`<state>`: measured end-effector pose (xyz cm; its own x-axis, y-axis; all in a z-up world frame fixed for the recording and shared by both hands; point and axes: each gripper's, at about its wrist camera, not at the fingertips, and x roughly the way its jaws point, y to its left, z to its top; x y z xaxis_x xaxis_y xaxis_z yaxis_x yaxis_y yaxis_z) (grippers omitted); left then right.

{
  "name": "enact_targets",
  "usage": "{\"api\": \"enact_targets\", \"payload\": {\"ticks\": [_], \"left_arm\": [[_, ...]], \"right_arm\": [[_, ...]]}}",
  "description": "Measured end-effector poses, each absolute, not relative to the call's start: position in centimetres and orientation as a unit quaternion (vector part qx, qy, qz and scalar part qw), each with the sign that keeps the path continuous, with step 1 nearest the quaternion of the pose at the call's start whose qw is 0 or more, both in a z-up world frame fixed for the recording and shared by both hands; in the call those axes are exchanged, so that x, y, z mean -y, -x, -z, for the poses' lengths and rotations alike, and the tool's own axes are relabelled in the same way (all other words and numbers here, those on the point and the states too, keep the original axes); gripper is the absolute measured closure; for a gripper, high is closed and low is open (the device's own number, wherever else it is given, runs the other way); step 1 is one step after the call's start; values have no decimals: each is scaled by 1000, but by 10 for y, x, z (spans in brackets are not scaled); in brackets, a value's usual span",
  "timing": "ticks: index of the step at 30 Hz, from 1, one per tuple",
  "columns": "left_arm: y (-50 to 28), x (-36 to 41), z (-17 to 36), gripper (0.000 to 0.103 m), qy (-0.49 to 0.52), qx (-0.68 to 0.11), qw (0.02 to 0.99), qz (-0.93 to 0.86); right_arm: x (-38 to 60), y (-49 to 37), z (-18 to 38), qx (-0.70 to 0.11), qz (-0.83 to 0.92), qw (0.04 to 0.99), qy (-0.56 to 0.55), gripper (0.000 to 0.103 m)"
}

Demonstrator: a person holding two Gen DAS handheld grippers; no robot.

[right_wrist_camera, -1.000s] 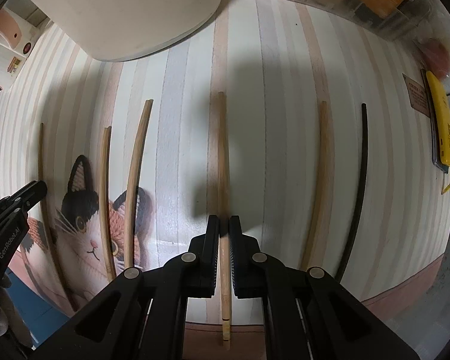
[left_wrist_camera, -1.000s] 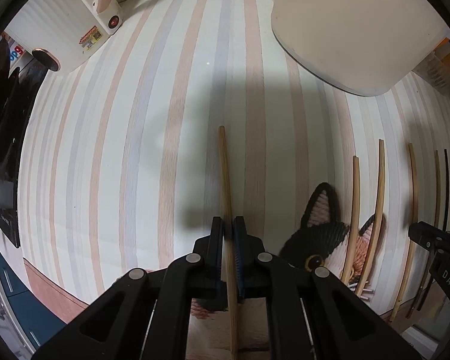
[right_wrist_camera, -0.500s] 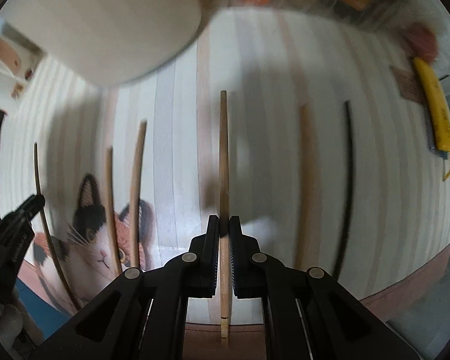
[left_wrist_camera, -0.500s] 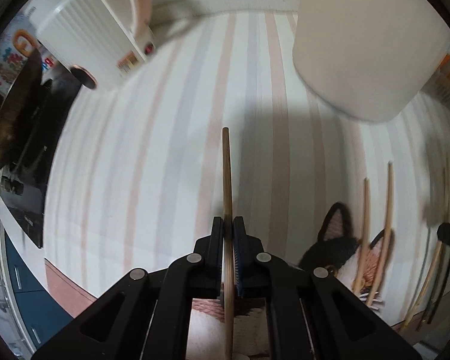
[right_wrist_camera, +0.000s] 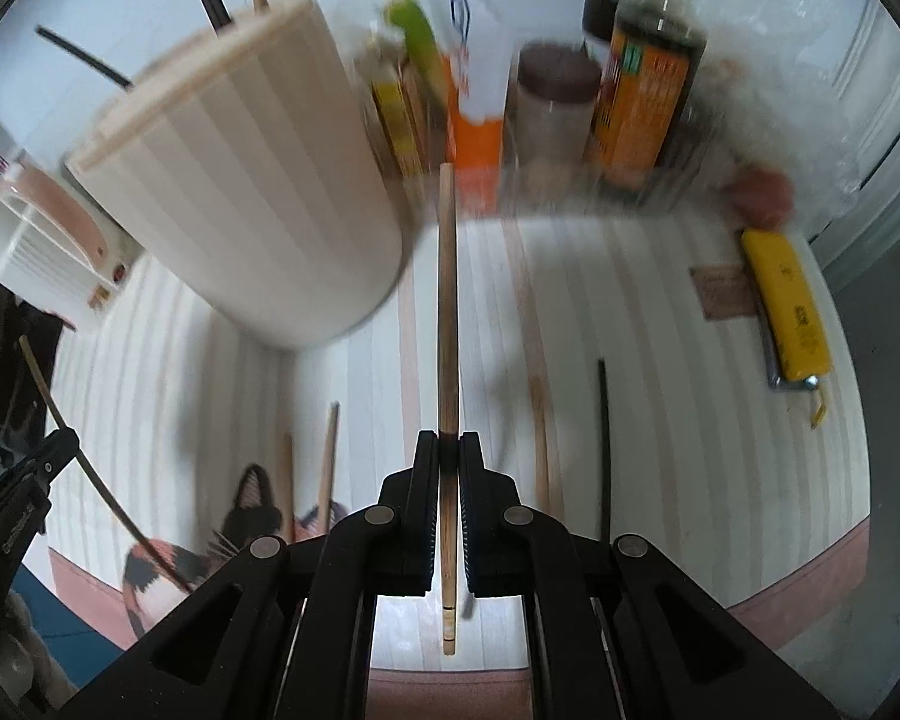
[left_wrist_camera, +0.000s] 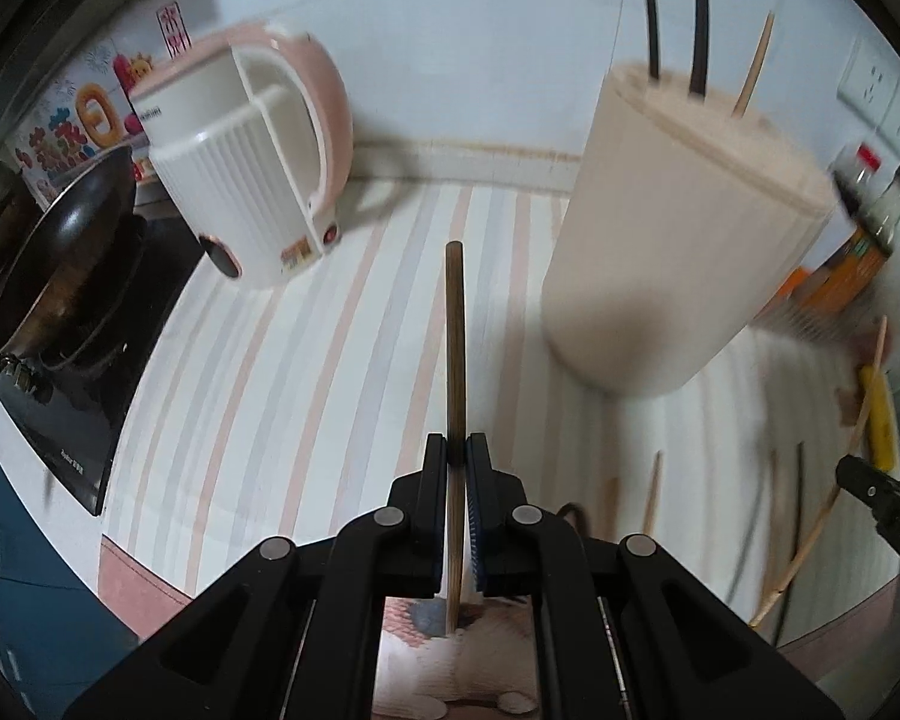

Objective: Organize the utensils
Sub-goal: 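Lift the left tool's wooden chopstick over the beige holder while the right tool lifts its own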

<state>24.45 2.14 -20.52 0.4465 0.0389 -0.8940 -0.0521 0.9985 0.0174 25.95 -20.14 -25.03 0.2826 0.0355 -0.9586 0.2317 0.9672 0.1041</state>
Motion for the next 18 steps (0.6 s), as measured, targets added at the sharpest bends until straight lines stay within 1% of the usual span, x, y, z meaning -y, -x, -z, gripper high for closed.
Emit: {"api": "enact_targets", "payload": {"ticks": [9, 18], "left_arm": [[-240, -12, 157, 100, 33, -489, 872, -4], [-246, -5, 110, 100, 51, -450, 891, 22]], "right_arm": [[214, -274, 196, -548, 53, 823, -139, 96], [228, -291, 154, -514, 39, 841, -164, 96]]}}
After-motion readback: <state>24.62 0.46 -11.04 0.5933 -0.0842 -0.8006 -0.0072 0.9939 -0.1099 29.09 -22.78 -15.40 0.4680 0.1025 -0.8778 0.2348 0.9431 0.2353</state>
